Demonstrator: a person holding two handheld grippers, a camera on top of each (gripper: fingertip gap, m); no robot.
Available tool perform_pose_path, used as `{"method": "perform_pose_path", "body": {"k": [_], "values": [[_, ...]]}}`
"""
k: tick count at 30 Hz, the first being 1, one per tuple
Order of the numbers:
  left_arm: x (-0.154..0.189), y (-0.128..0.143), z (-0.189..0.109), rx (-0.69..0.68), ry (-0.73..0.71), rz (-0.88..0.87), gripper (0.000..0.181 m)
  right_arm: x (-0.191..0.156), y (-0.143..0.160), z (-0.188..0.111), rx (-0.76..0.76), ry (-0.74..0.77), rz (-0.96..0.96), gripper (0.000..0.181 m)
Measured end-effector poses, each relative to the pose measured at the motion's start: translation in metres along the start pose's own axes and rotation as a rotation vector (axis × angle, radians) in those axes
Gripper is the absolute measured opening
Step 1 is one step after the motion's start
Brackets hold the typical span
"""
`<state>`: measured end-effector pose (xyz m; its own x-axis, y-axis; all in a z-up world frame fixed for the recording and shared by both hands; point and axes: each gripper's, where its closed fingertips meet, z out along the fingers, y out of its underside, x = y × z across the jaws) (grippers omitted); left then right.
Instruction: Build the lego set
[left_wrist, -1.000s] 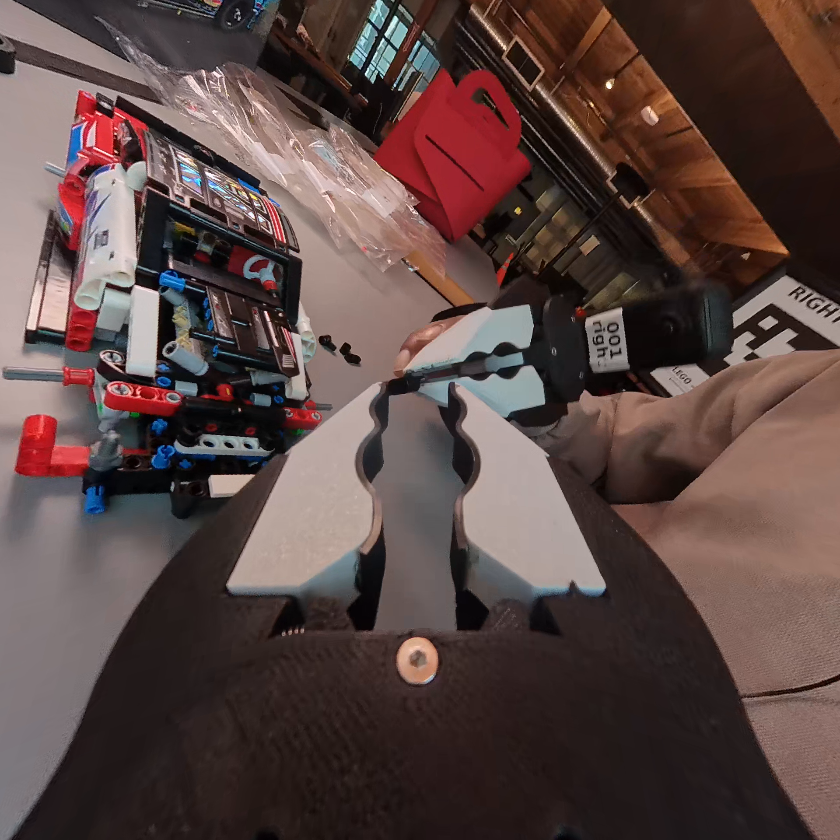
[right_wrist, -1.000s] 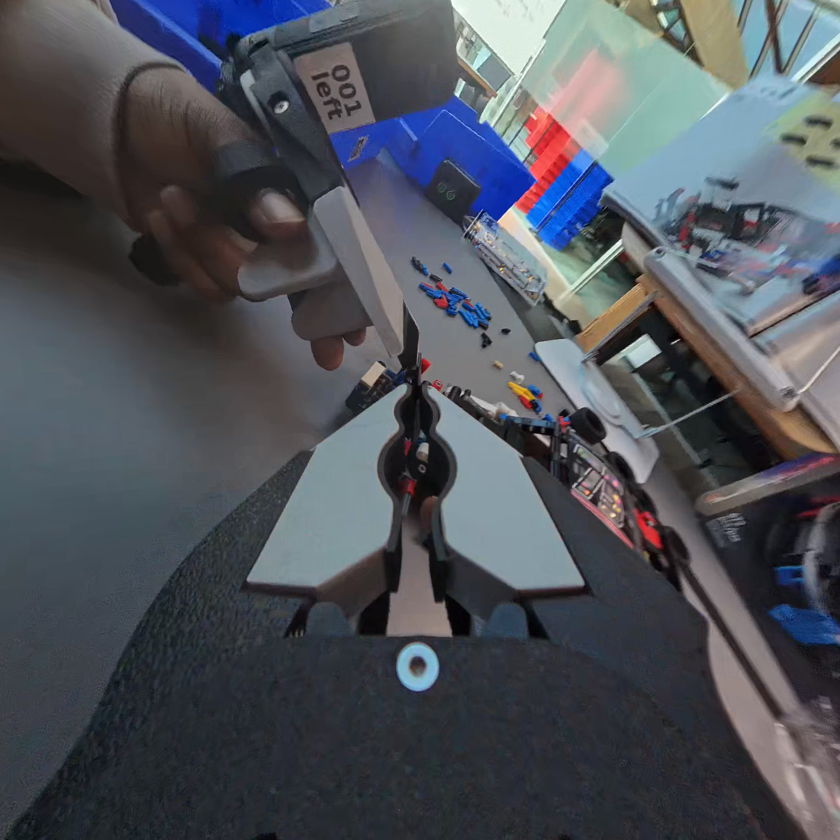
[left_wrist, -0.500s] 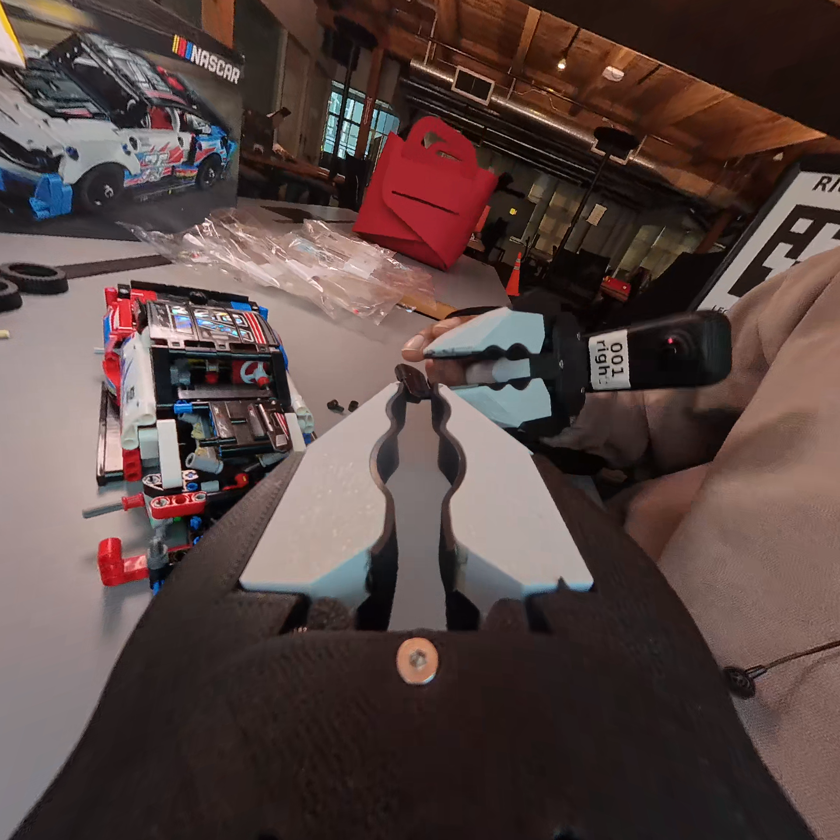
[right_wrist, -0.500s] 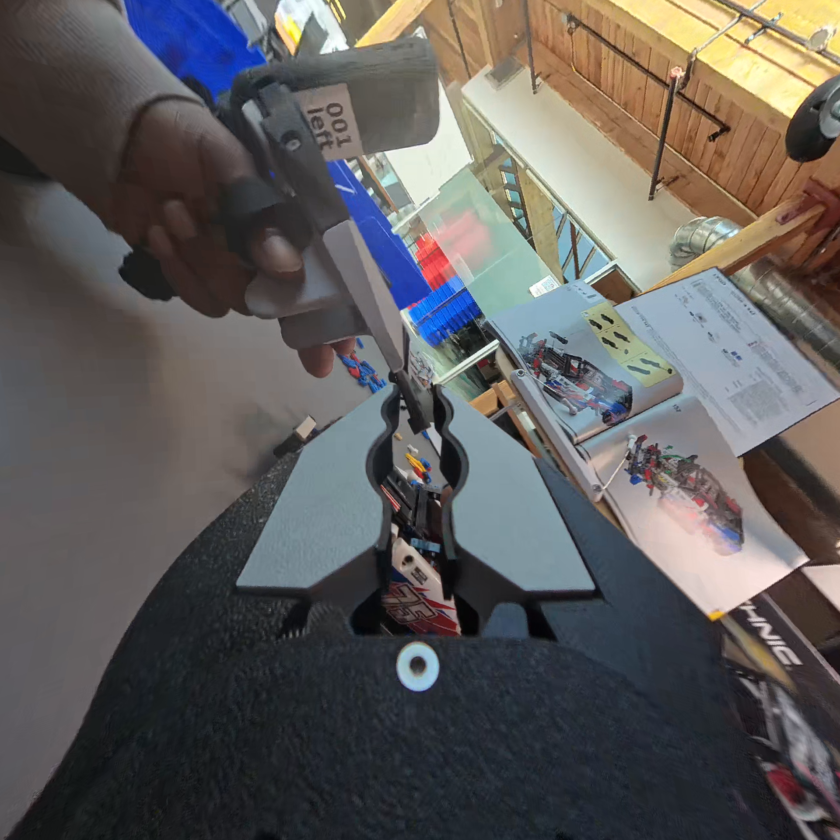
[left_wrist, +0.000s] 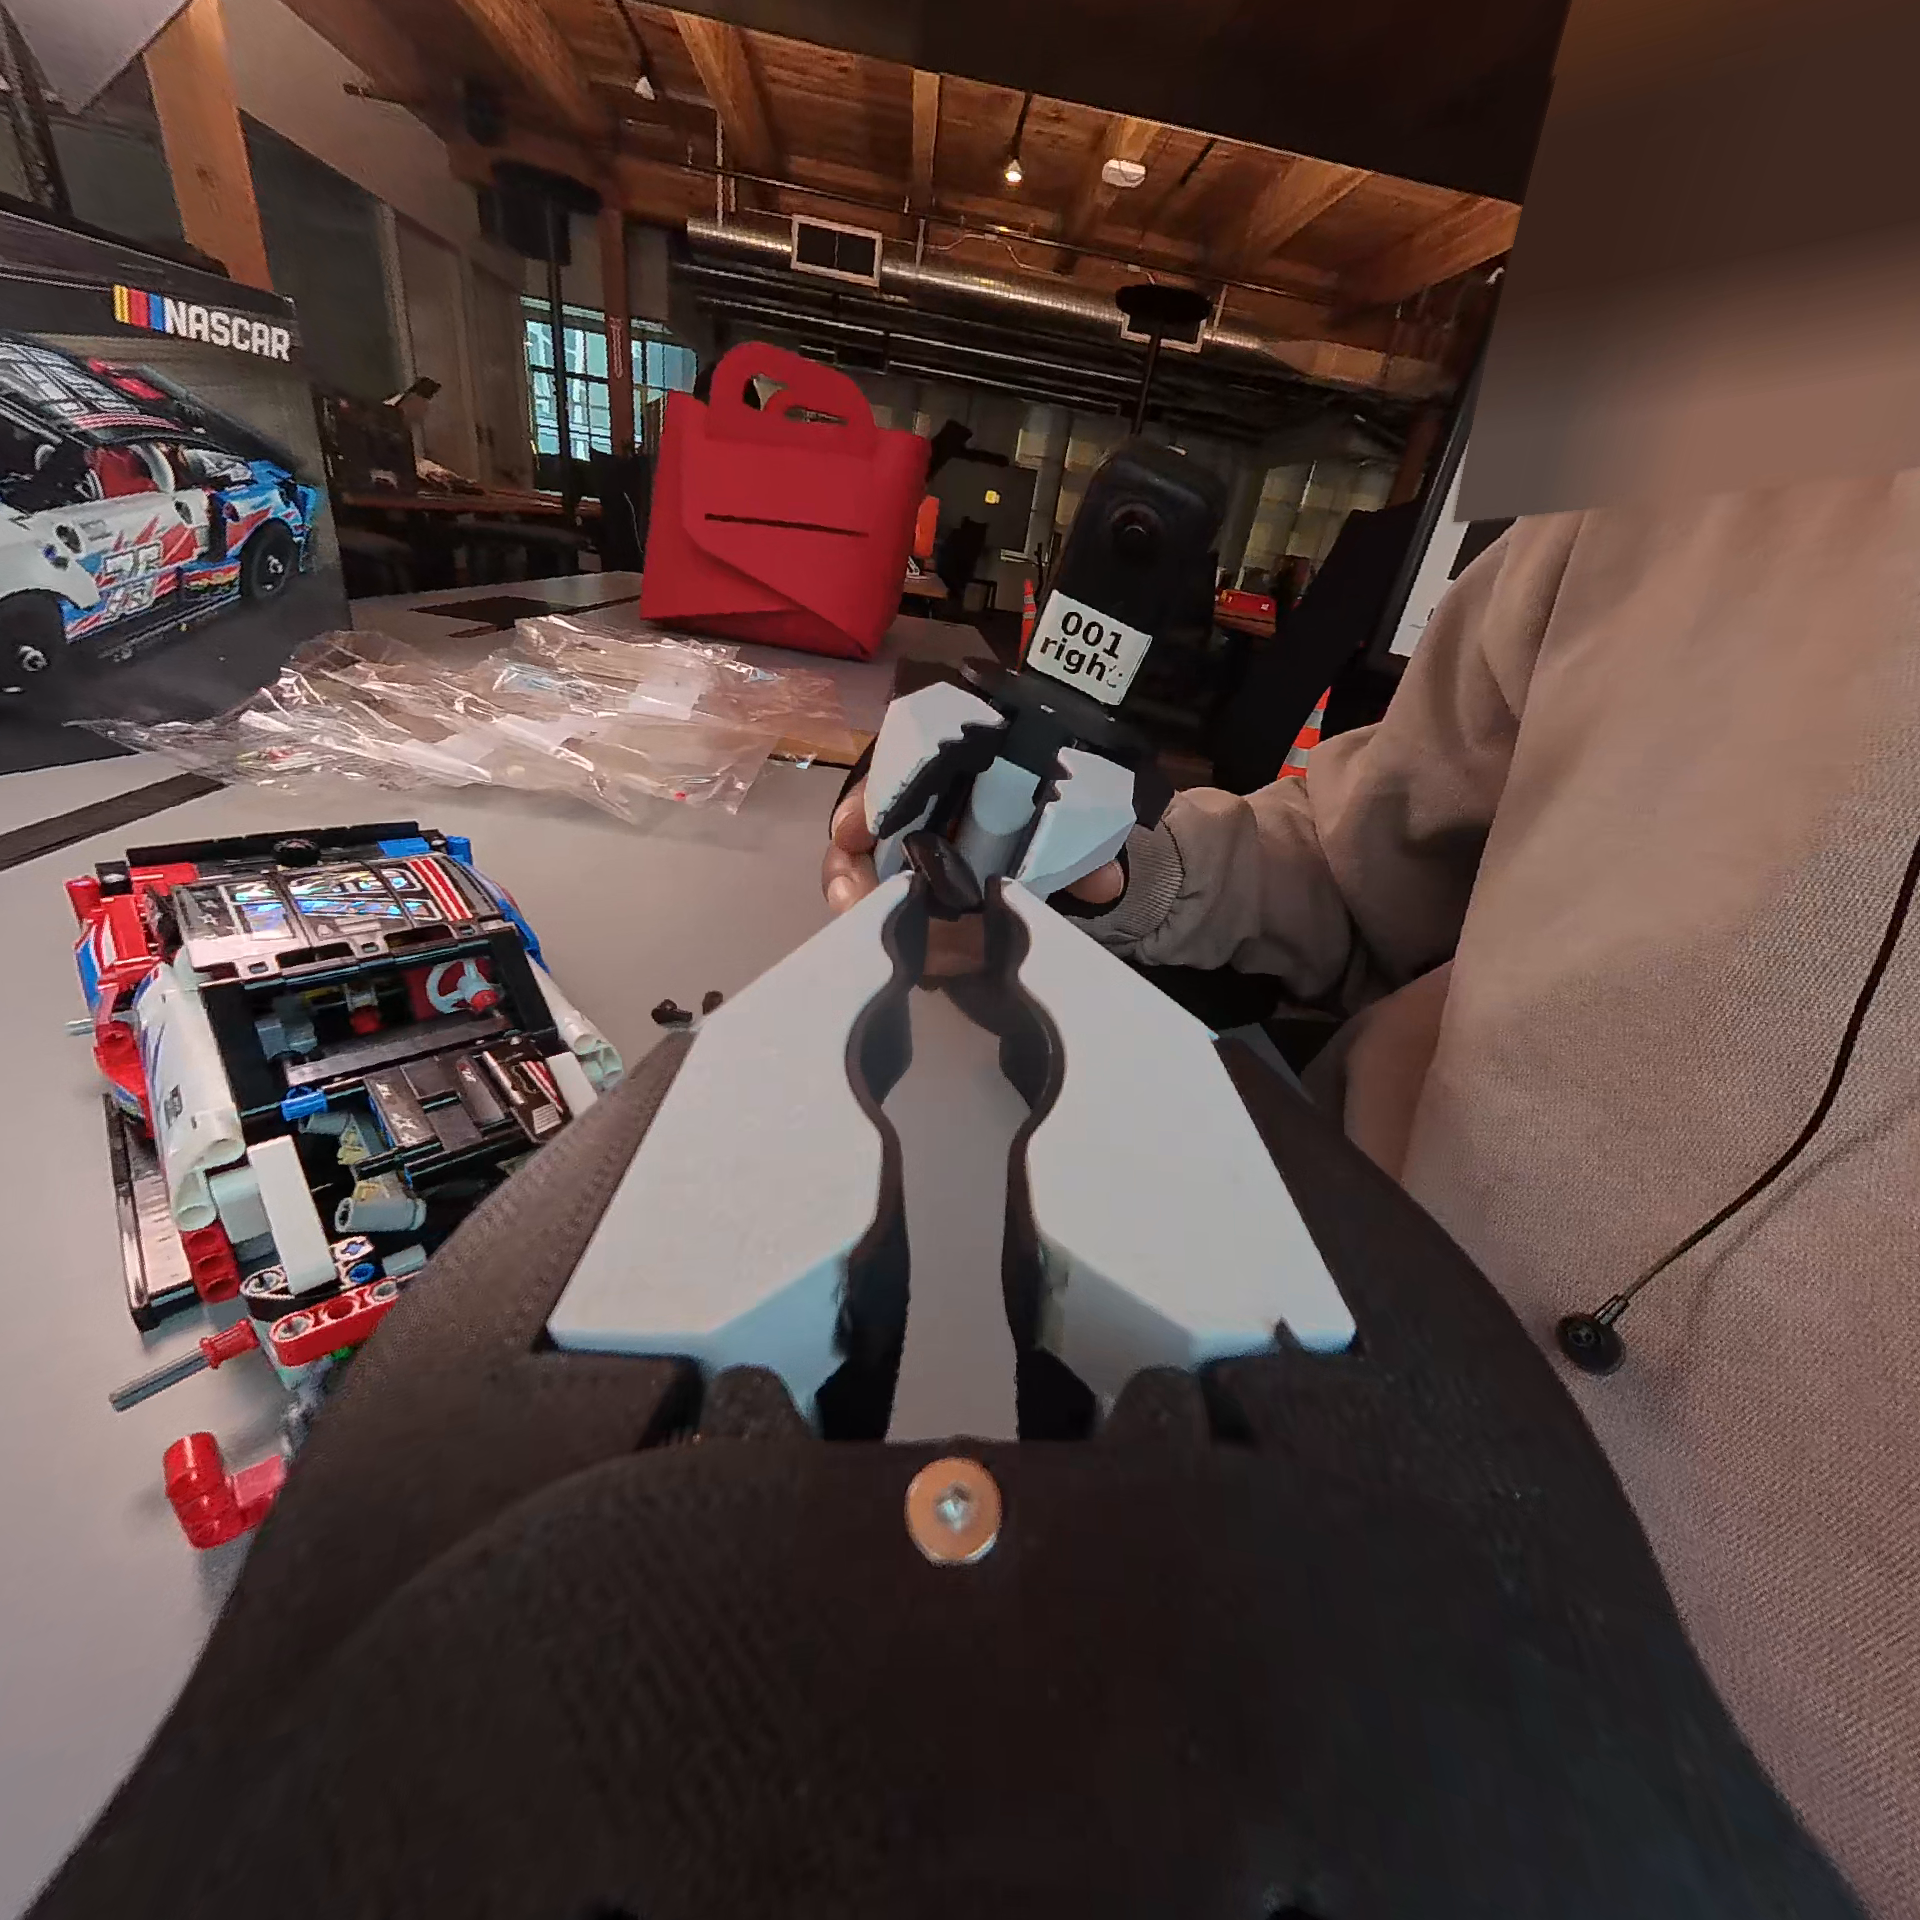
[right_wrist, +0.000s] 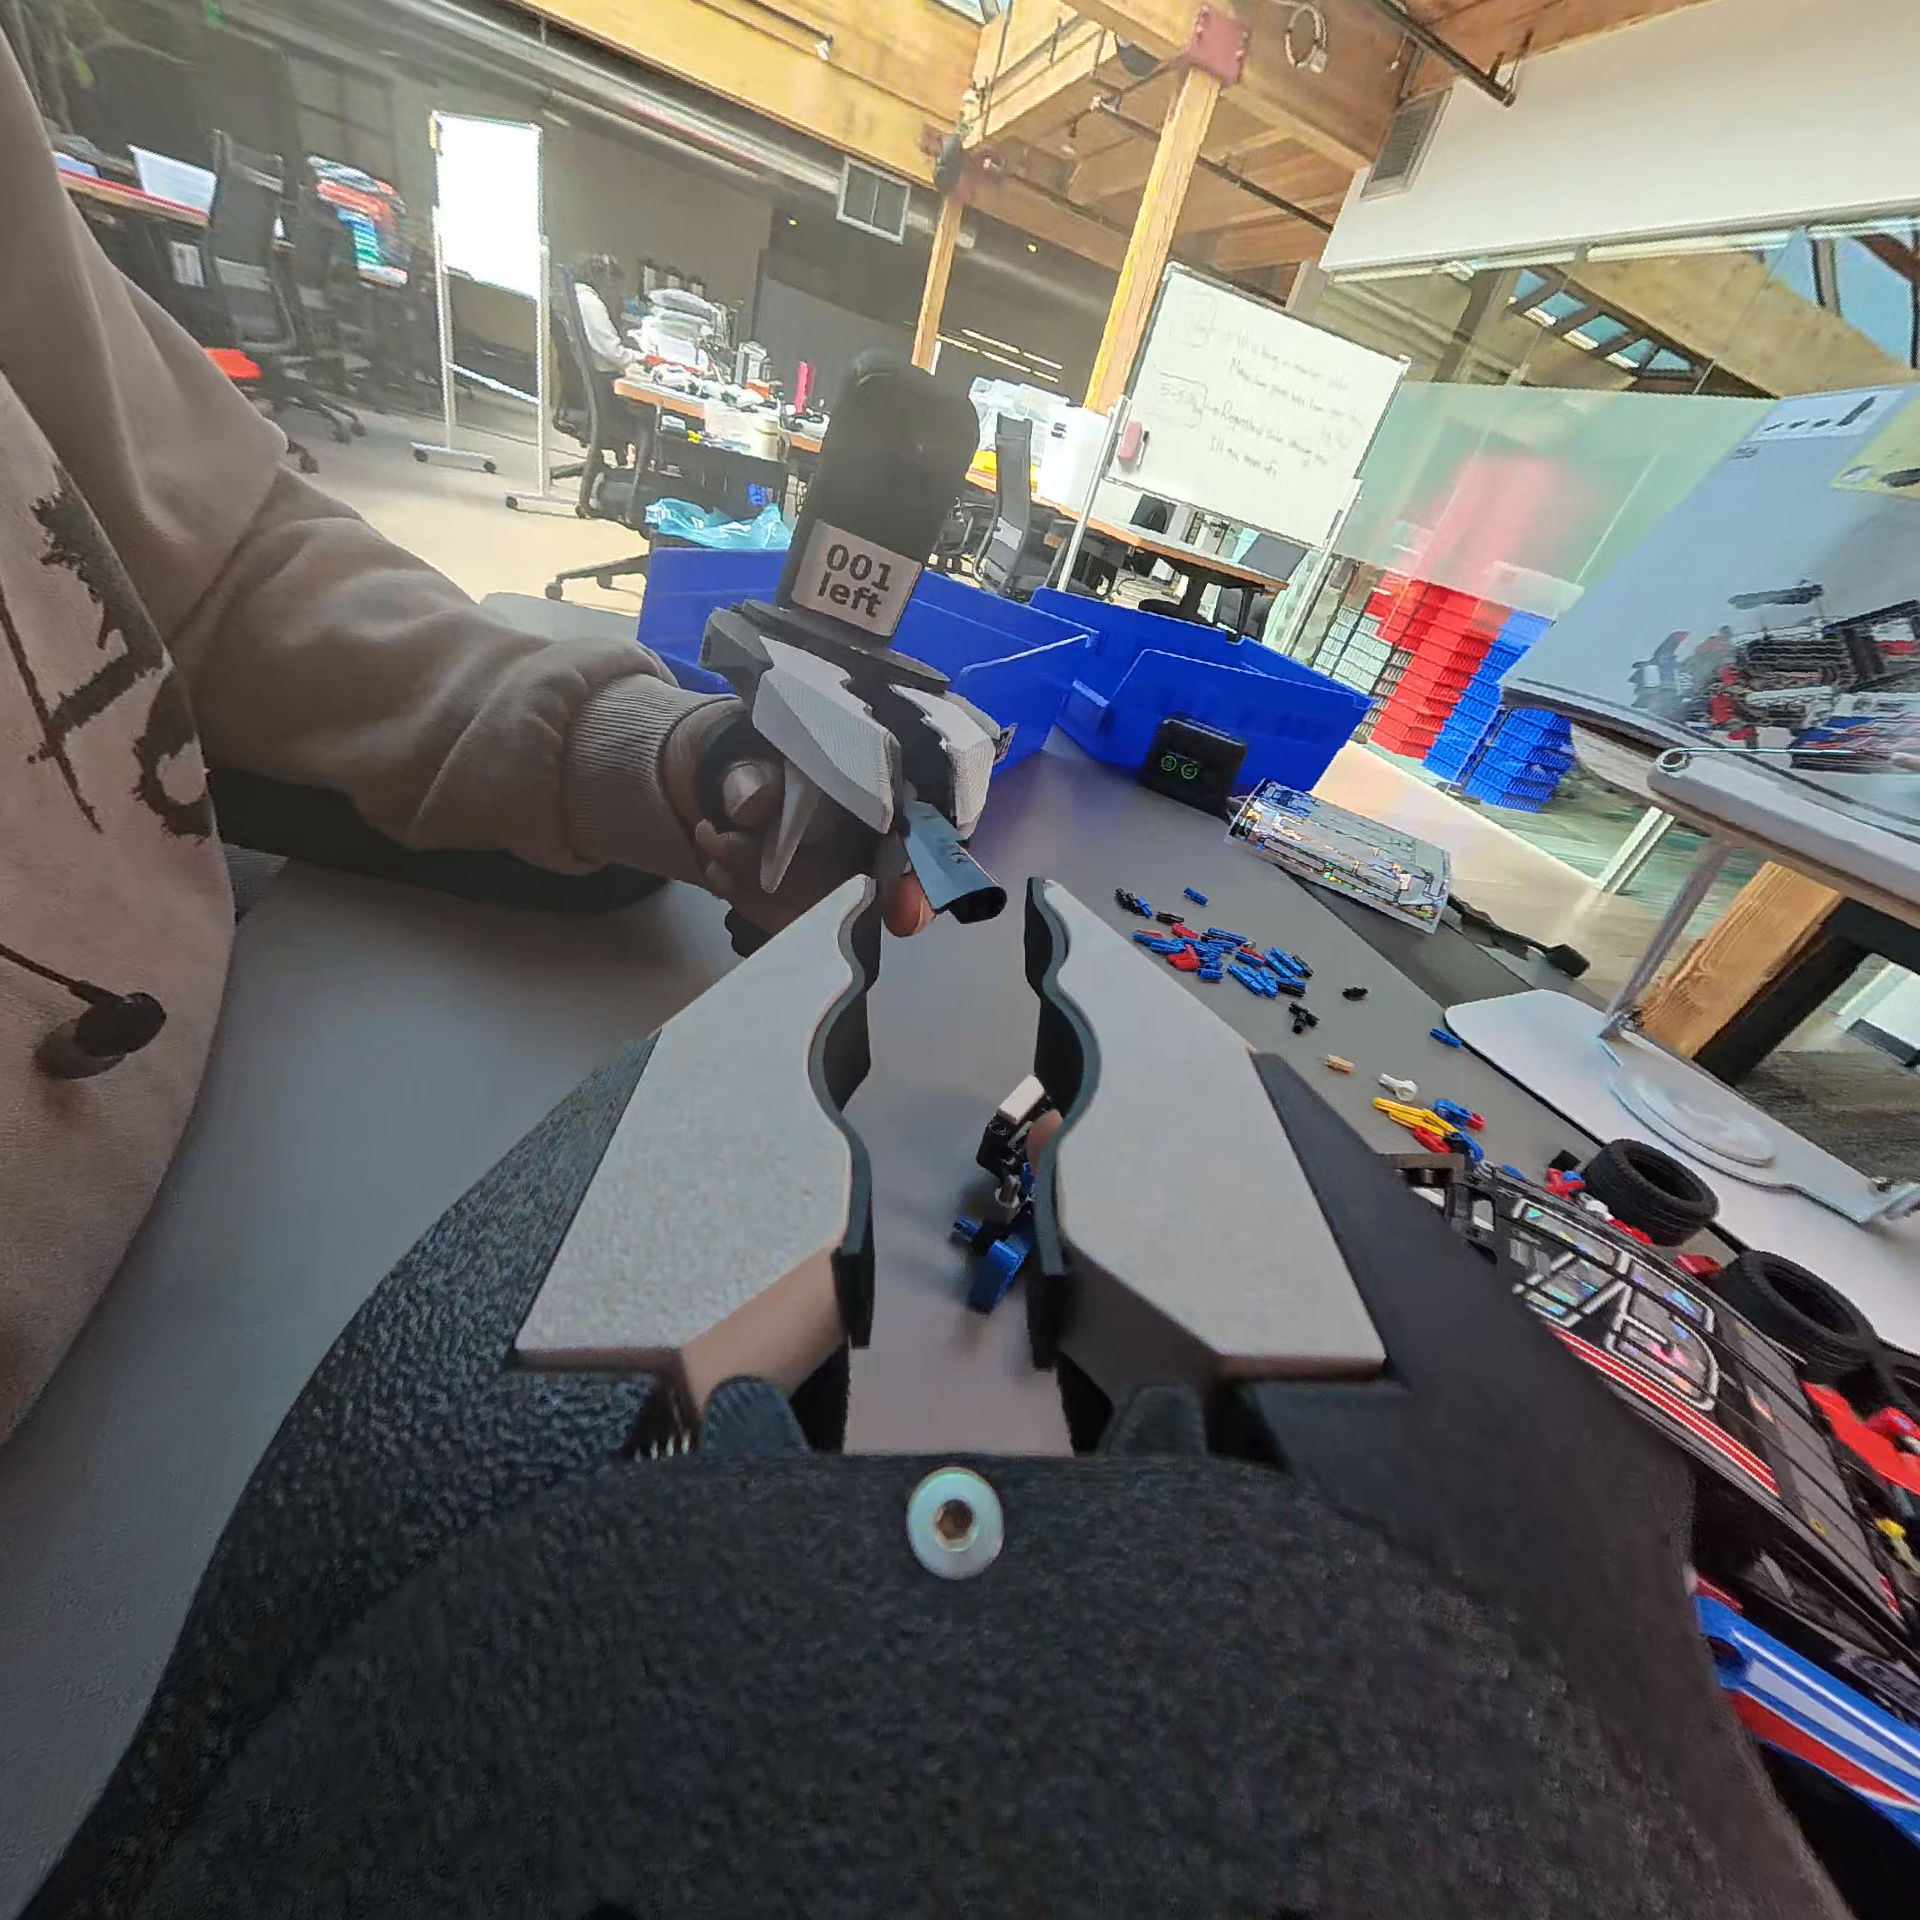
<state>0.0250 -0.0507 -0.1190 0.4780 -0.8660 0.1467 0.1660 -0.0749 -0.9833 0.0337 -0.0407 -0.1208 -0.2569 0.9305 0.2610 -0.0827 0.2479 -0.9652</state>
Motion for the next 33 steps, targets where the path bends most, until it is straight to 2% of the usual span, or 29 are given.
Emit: {"method": "perform_pose_path", "body": {"k": [7,33], "values": [[0.006,0.006,0.004,-0.022,0.031,-0.008,0.008,-0.006,0.004,0.001,-0.02,-0.031,0.003,0.015],[-0.011,0.021,0.002,-0.136,-0.076,0.007,0.01,0.001,0.026,0.003,-0.077,-0.035,0.065,0.014]]}}
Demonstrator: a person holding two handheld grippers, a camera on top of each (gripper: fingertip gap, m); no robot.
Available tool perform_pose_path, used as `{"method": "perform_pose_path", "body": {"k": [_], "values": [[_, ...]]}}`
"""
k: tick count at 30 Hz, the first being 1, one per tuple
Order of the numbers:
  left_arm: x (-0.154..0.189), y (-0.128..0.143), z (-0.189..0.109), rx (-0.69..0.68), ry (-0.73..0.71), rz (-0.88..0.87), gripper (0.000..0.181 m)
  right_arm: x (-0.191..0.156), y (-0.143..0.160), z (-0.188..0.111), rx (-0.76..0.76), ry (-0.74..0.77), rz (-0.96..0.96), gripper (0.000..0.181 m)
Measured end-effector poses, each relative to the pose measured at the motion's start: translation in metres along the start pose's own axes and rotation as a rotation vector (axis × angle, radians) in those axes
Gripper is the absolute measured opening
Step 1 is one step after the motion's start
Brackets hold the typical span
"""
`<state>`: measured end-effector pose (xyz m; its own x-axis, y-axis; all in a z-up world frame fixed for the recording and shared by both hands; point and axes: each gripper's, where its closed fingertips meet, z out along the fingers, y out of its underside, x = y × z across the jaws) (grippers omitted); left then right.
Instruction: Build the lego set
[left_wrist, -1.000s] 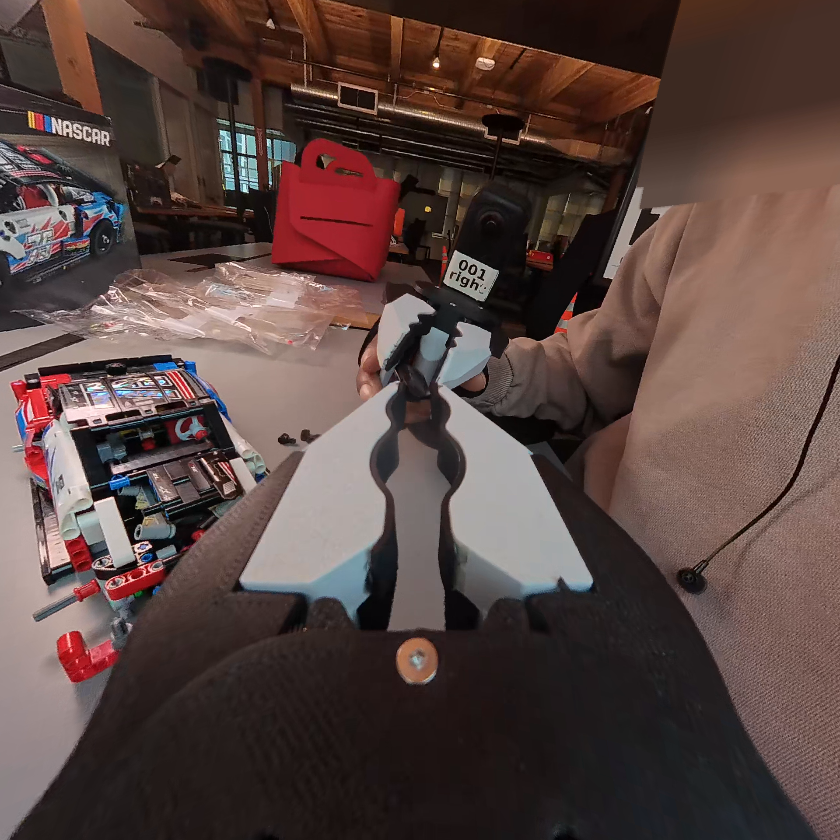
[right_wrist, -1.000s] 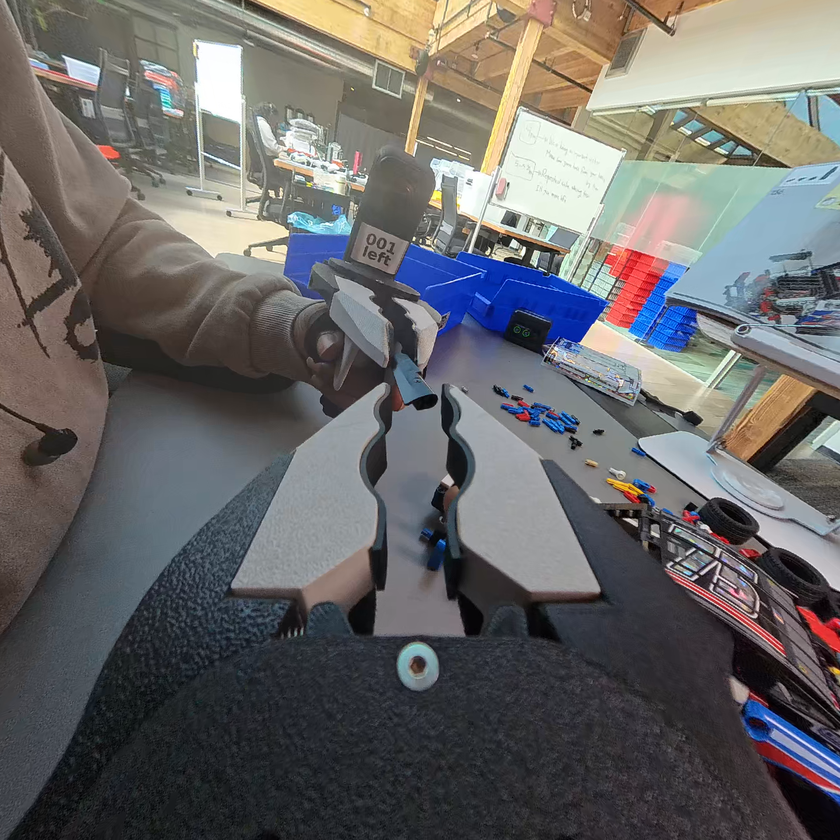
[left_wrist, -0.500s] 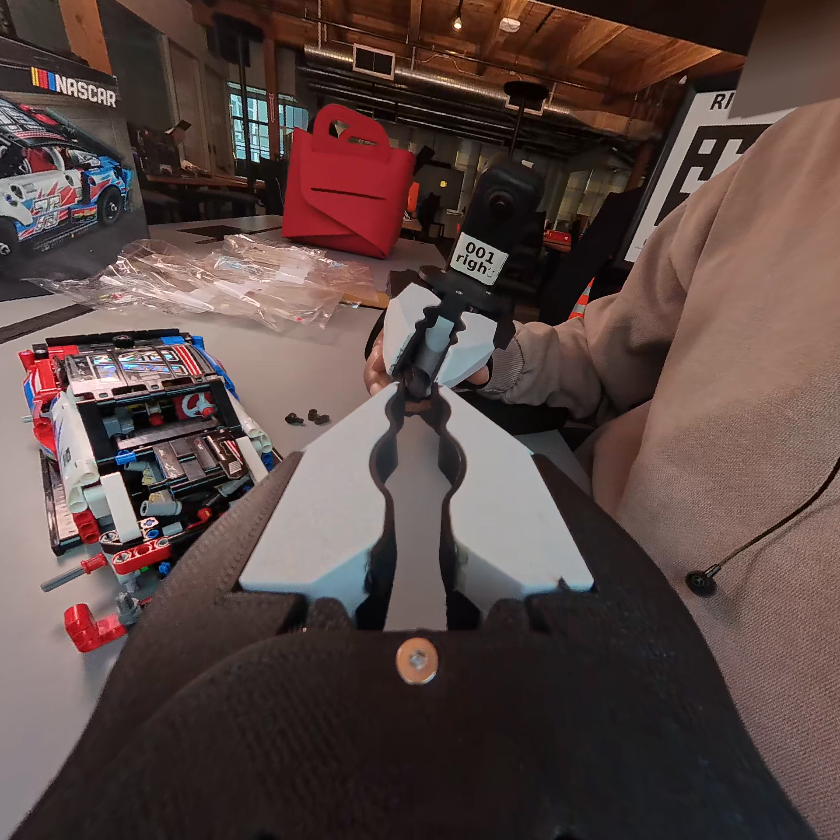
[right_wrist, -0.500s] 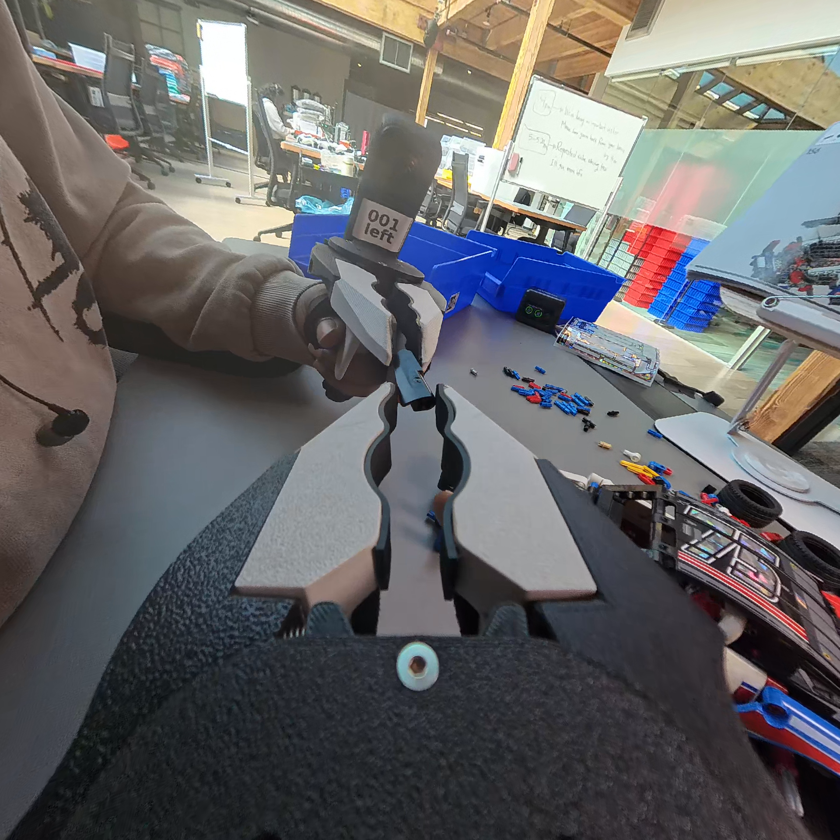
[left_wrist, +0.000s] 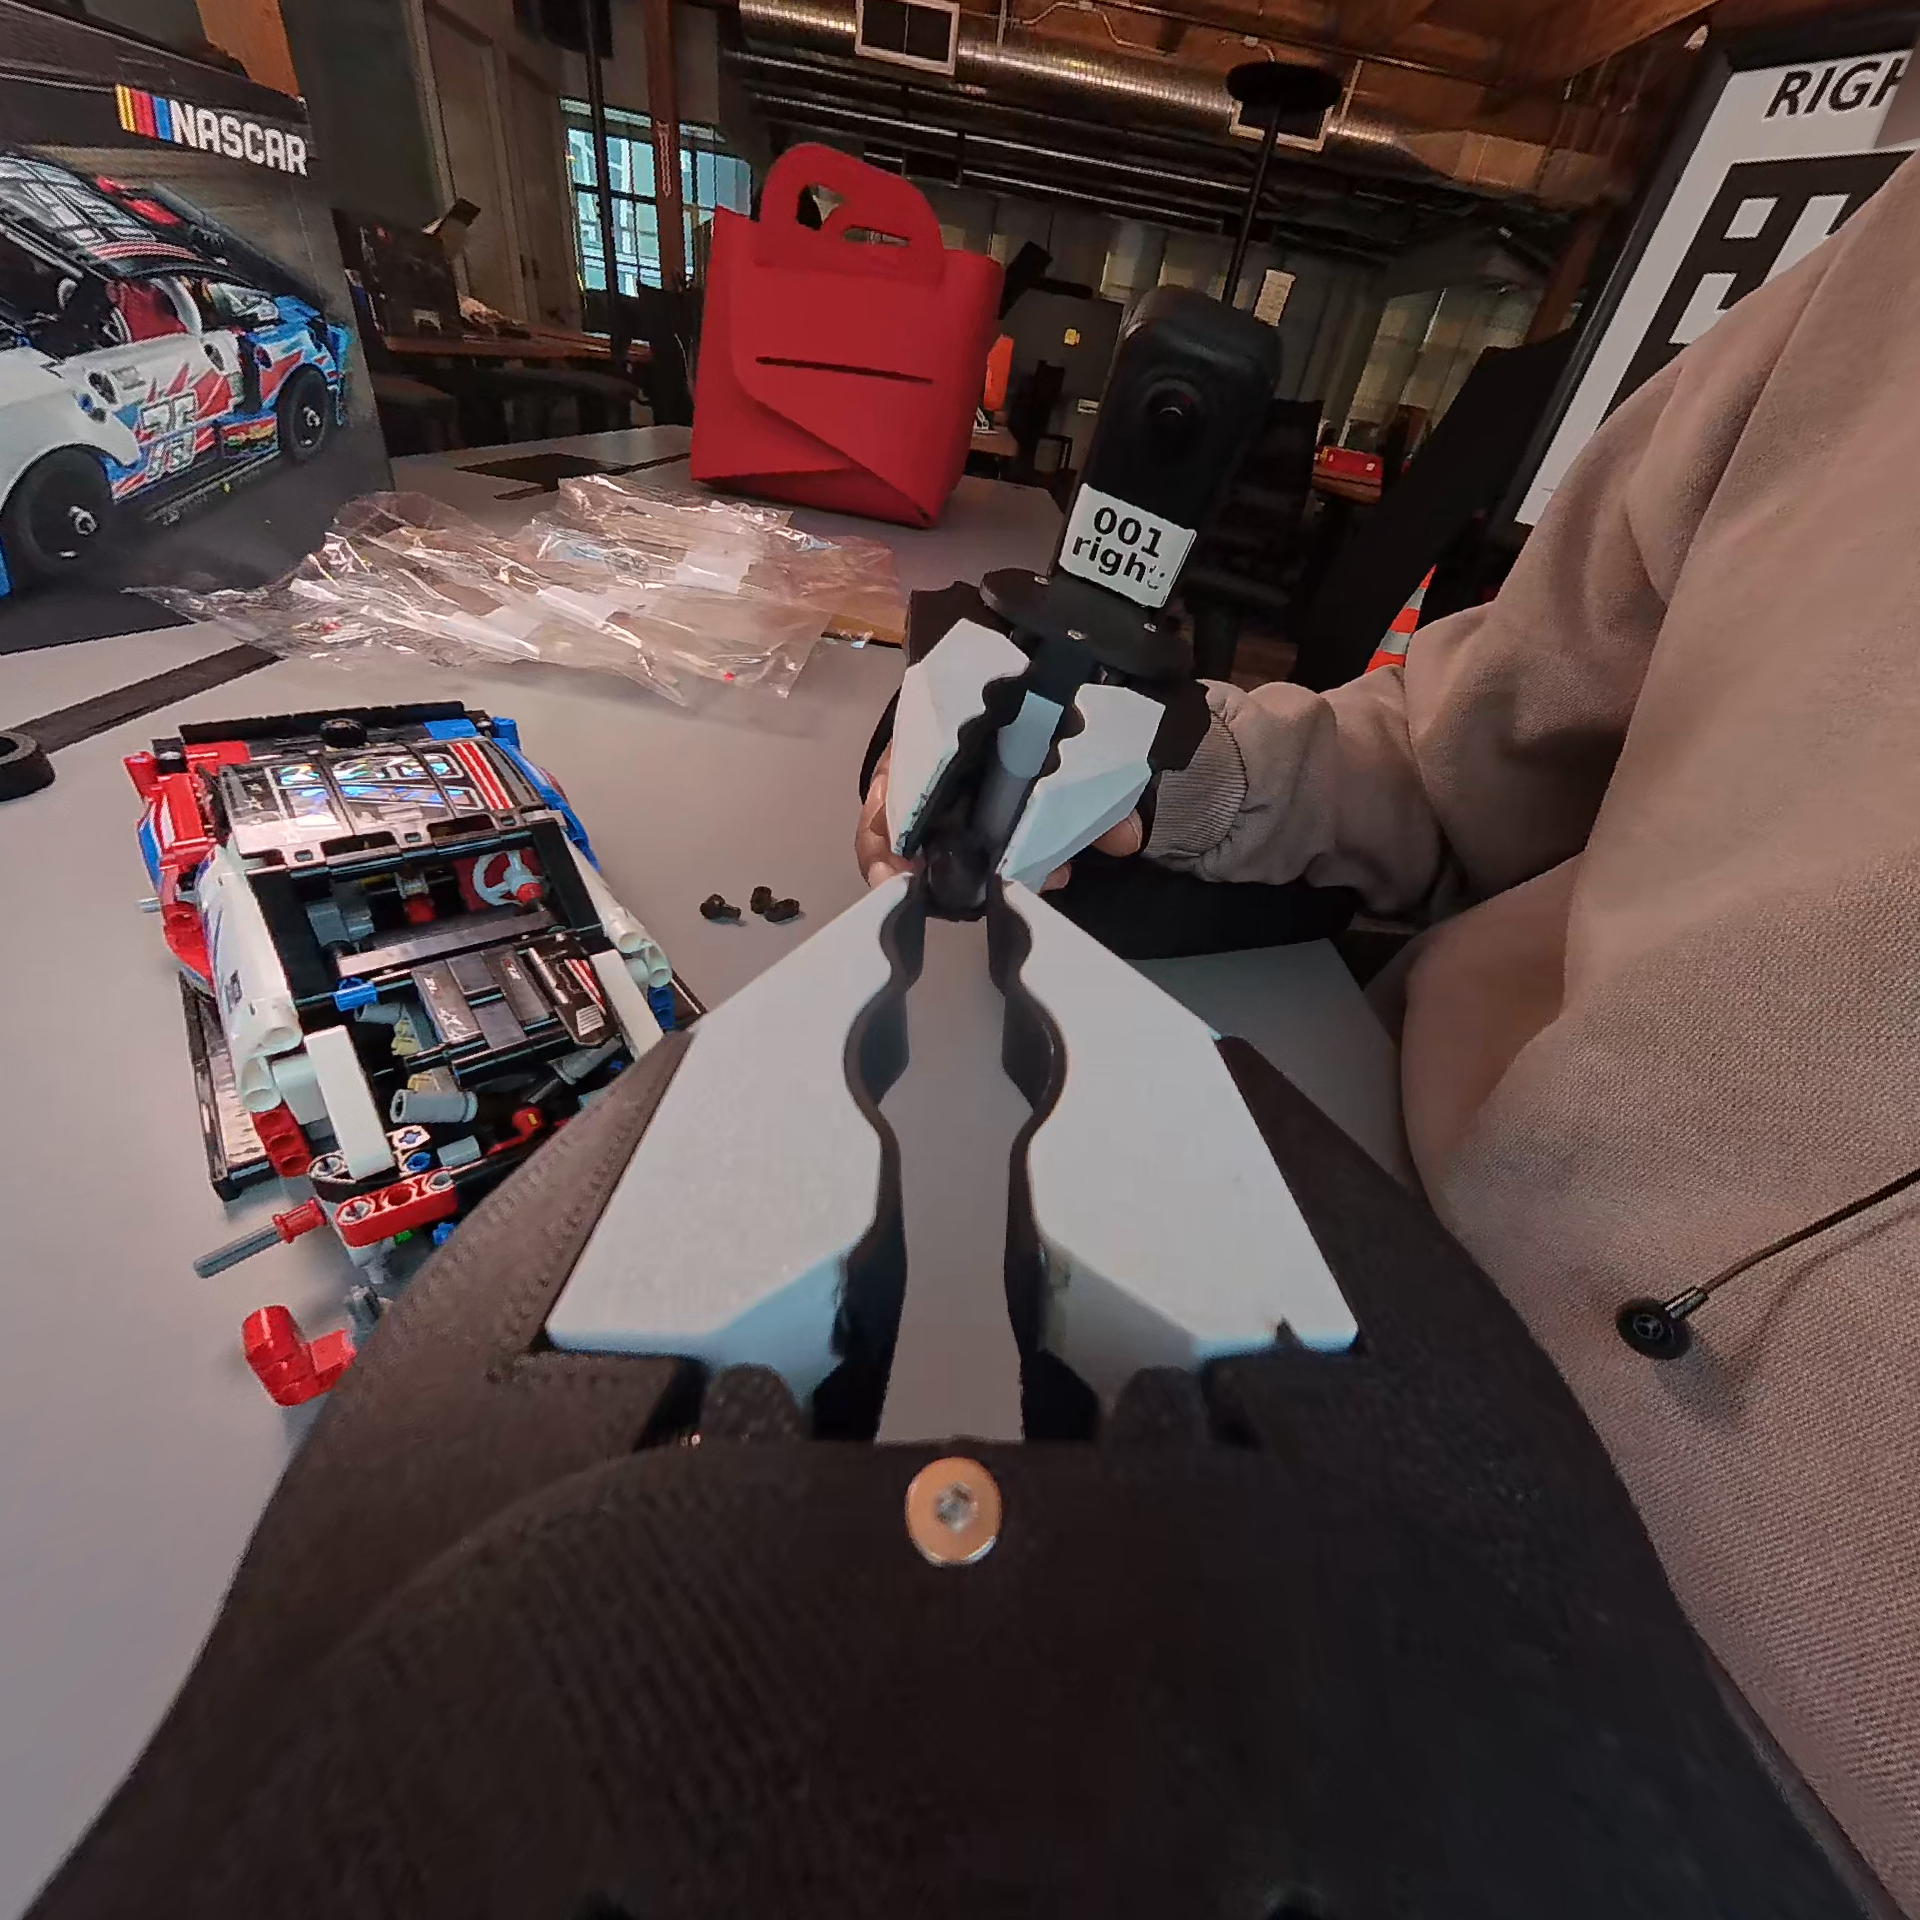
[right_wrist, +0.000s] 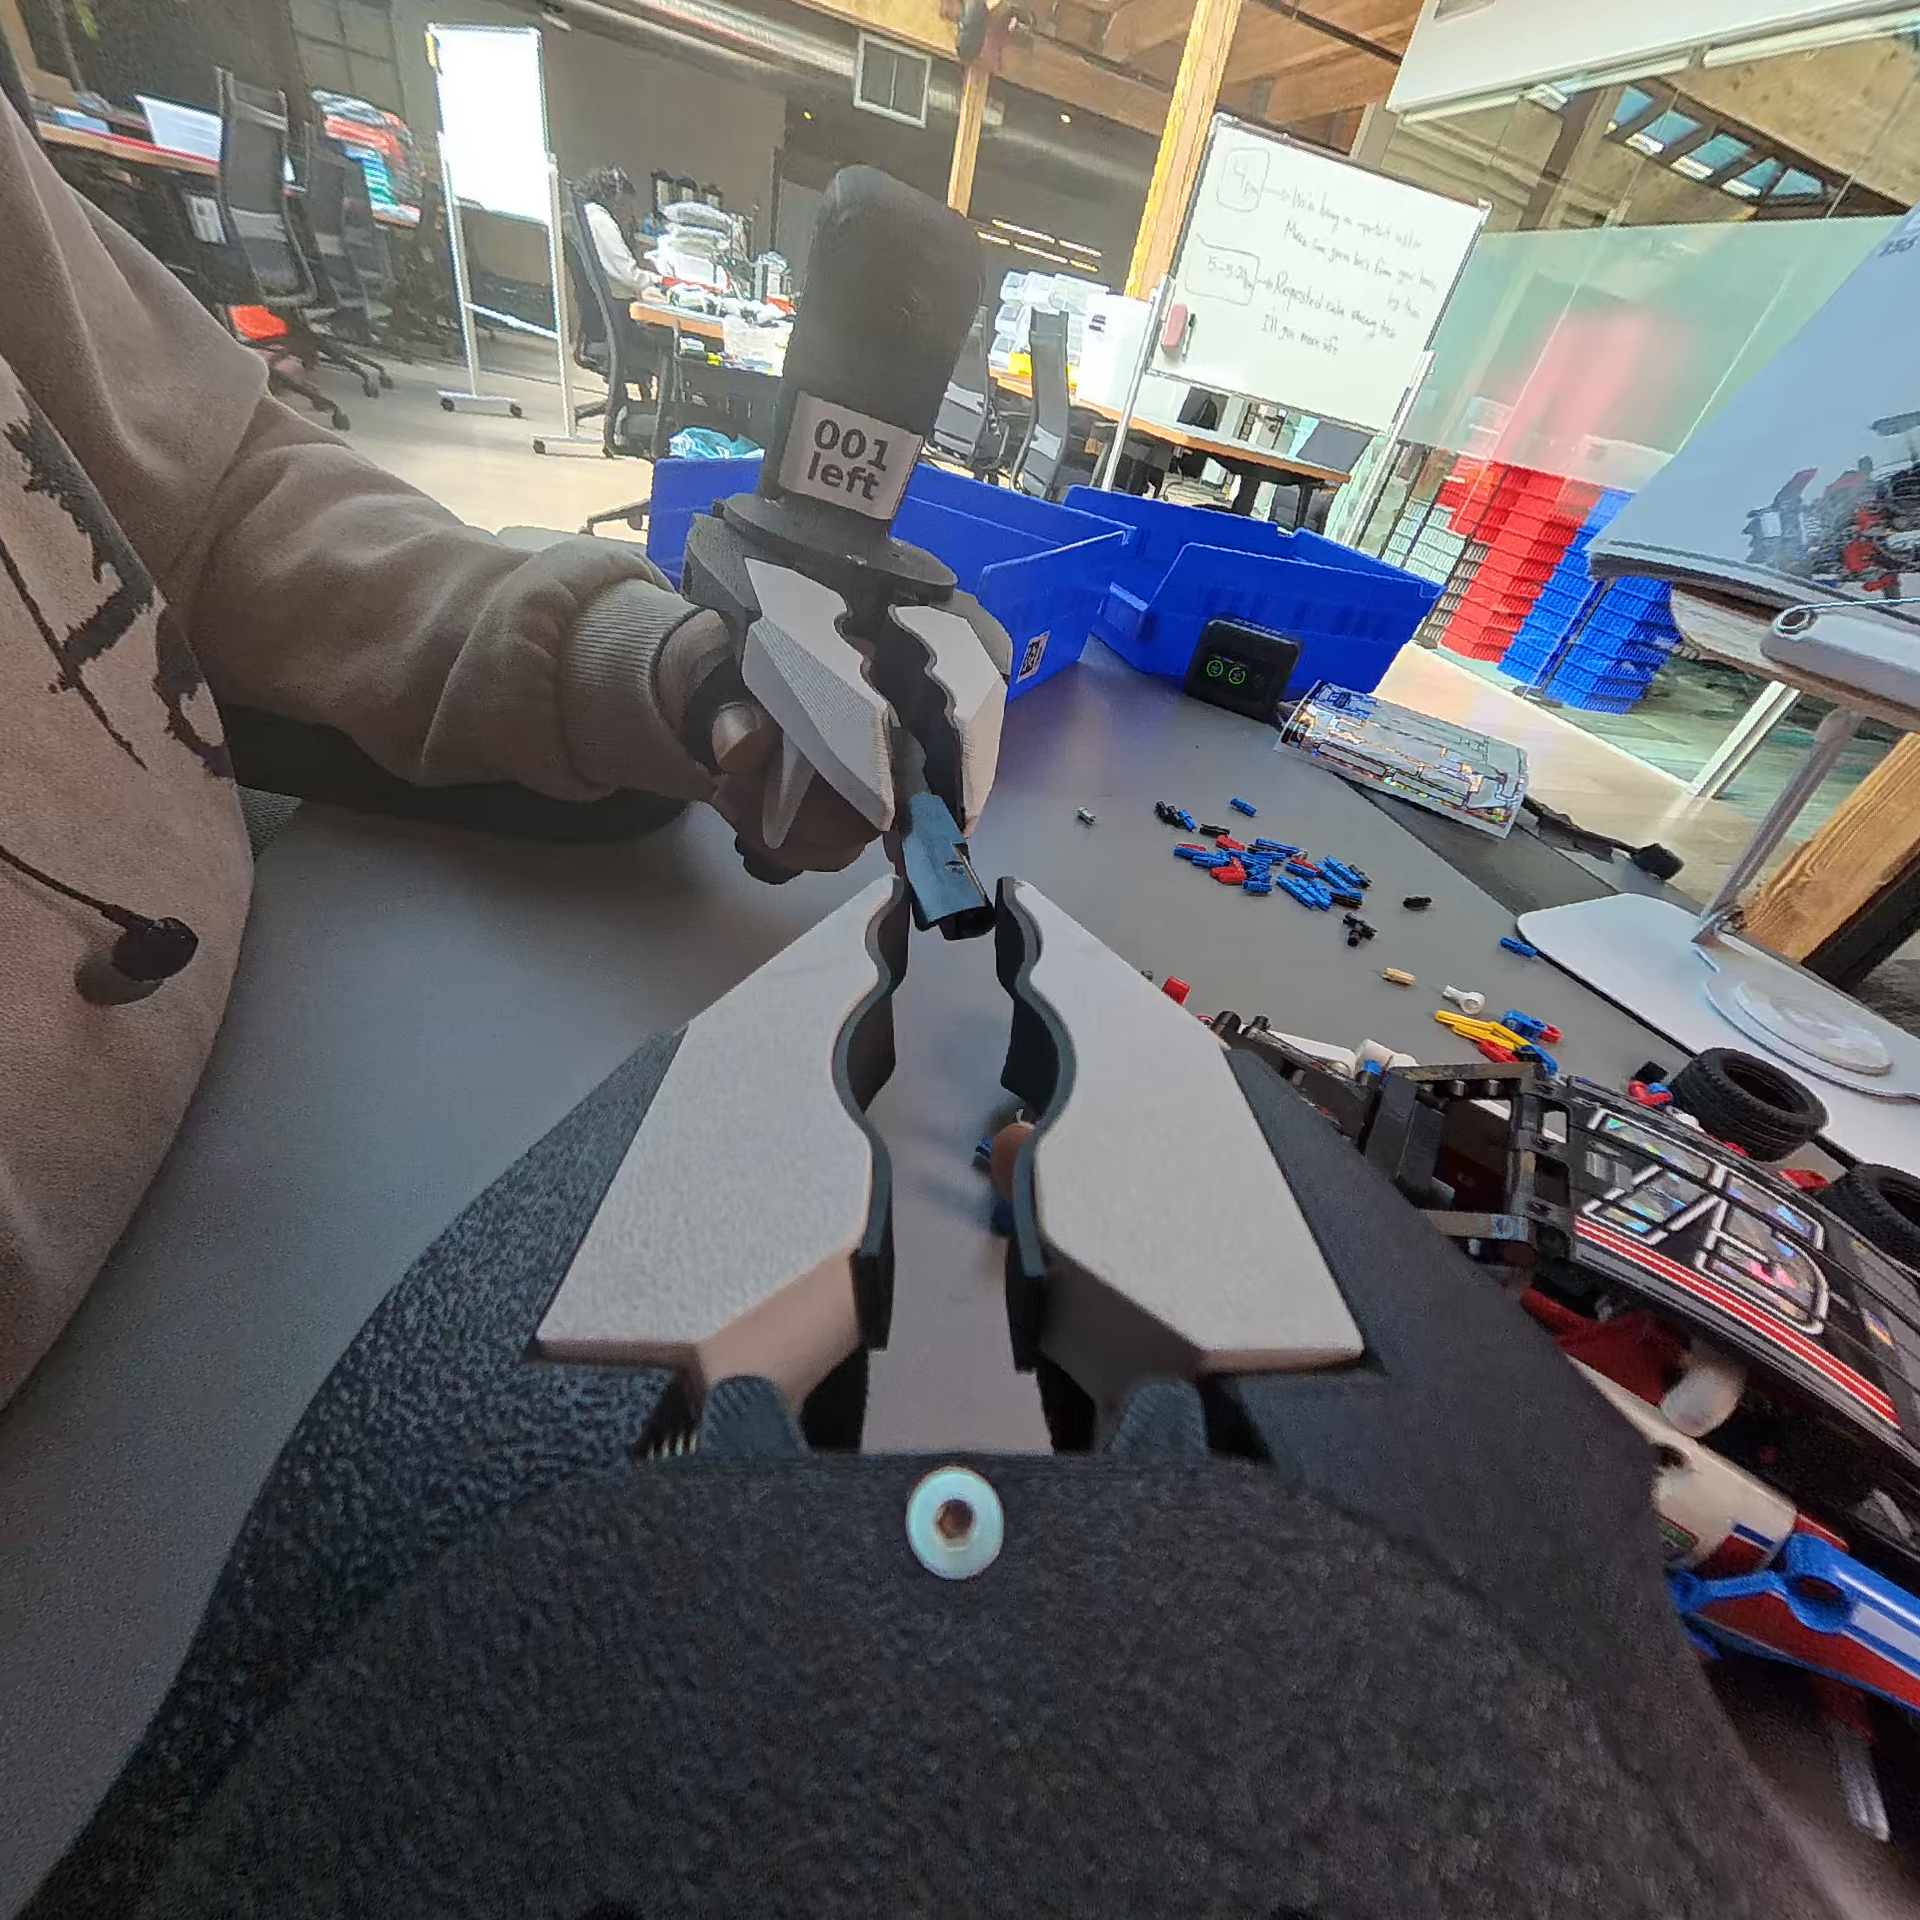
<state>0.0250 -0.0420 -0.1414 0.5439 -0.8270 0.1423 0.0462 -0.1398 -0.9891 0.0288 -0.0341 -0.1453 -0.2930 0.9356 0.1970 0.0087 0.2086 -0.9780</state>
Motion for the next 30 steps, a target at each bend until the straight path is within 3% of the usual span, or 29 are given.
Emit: {"method": "perform_pose_path", "body": {"k": [8,17,24,30], "values": [[-0.012,-0.003,-0.01,-0.002,-0.038,-0.017,0.02,0.005,0.003,-0.001,-0.019,0.043,-0.044,0.014],[0.004,0.019,0.003,-0.104,0.055,-0.081,0.011,-0.008,0.007,0.002,-0.052,-0.02,-0.074,0.015],[0.011,0.026,0.004,-0.134,0.156,-0.307,0.018,-0.018,0.016,0.002,-0.117,-0.066,-0.189,0.014],[0.012,0.04,0.009,-0.198,0.15,-0.385,0.01,-0.023,0.025,0.004,-0.185,-0.1,-0.254,0.015]]}}
